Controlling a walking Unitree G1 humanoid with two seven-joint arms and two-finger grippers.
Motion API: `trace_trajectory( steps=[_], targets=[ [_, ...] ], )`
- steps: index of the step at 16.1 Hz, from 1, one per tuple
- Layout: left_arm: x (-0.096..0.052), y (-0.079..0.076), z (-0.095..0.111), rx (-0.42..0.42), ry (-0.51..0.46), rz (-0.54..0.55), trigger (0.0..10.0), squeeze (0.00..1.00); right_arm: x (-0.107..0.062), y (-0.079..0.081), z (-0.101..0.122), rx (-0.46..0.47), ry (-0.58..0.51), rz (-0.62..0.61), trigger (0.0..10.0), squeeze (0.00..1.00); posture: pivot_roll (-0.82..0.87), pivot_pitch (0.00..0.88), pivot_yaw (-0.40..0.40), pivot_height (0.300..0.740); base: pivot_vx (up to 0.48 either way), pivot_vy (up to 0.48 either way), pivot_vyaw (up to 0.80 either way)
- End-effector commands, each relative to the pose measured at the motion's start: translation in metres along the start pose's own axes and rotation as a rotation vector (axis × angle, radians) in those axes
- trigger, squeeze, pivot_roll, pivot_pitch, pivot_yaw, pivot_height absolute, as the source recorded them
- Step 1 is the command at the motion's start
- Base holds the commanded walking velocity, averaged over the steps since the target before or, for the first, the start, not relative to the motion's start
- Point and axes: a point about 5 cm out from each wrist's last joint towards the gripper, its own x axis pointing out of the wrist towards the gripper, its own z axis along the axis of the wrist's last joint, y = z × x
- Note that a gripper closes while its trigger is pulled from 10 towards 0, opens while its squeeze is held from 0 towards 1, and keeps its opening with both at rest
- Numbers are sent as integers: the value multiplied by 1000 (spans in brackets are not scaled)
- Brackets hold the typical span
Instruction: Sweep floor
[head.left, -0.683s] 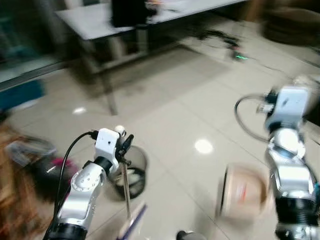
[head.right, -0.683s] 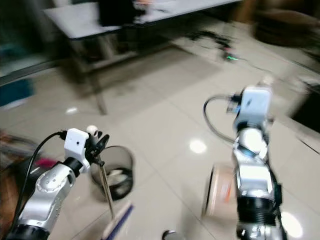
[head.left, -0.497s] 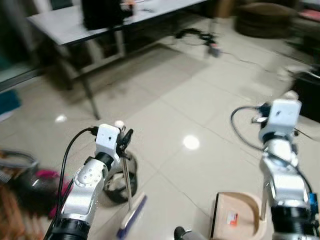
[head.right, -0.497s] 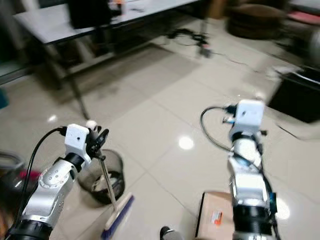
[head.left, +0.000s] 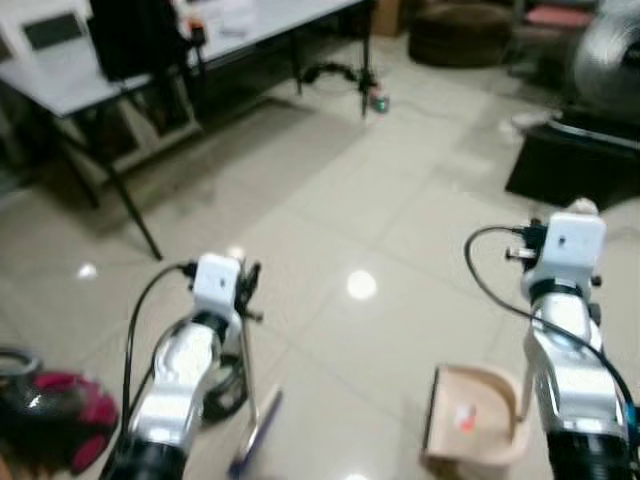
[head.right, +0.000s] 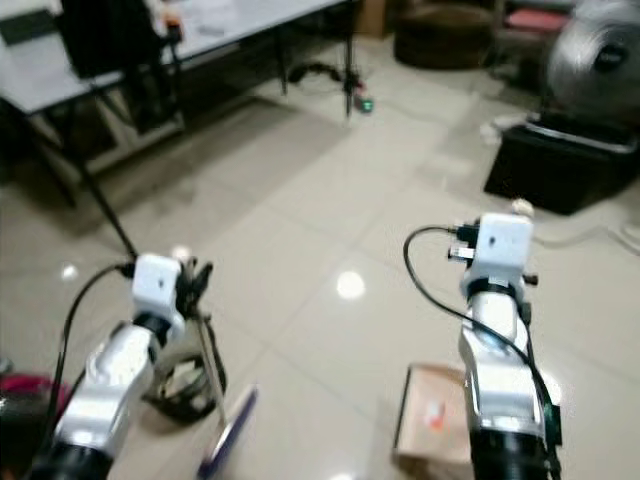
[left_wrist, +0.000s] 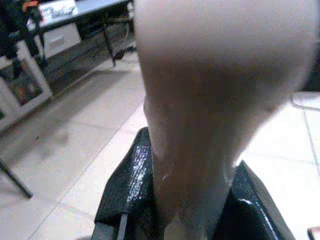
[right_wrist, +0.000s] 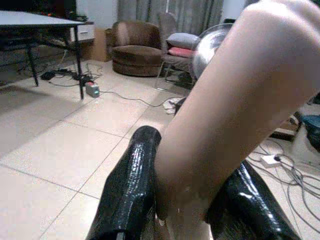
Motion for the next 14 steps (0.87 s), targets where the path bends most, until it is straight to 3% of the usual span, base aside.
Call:
trace_trajectory(
  steps=[1,14],
  targets=[
    [1,7,6,22,-29,33,10000,0,0,5,13,15,-44,16,10000,0,-63,0,45,740,0,0,-800],
    [8,2,15,-7,-85,8,10000,0,-7,10,8,71,-4,18,10000,0,-72,0,52,740,0,0,-800]
  ],
)
